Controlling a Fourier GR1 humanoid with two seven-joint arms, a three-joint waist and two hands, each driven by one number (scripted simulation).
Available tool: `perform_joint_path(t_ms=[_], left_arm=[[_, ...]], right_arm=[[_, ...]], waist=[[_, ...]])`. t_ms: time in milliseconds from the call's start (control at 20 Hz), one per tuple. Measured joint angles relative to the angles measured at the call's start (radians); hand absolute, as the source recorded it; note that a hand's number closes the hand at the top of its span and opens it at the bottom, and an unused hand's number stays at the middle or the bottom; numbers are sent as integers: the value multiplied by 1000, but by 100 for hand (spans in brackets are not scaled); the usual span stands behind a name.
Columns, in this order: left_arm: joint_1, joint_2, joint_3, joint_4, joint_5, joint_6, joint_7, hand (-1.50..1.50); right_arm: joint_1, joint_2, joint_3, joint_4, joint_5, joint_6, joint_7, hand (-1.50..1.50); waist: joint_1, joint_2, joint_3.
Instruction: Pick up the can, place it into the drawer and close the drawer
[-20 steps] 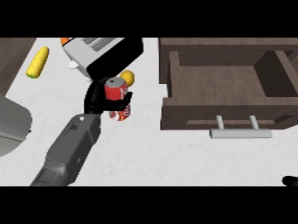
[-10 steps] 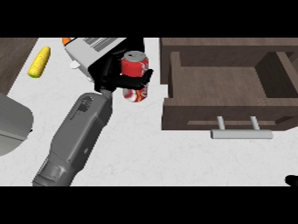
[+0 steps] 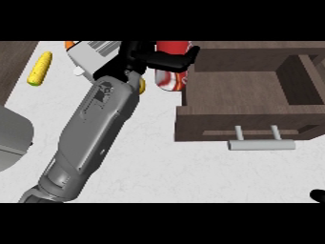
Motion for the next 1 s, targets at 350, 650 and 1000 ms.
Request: perform_joint_path(t_ms=[350, 650, 1000], left_arm=[[-207, 0, -20, 96, 12, 65, 104, 150], [-365, -1, -30, 243, 58, 101, 116, 150], [-516, -2, -71, 407, 125, 124, 116, 150]], right_arm=[[1, 15, 19, -12, 13, -6, -3, -150], [-11, 7, 14, -11, 1, -3, 6, -150], [-73, -21, 2, 5, -11, -16, 42, -150]], waist=[[-13, 5, 0], [-25, 8, 1], [-43, 13, 1]])
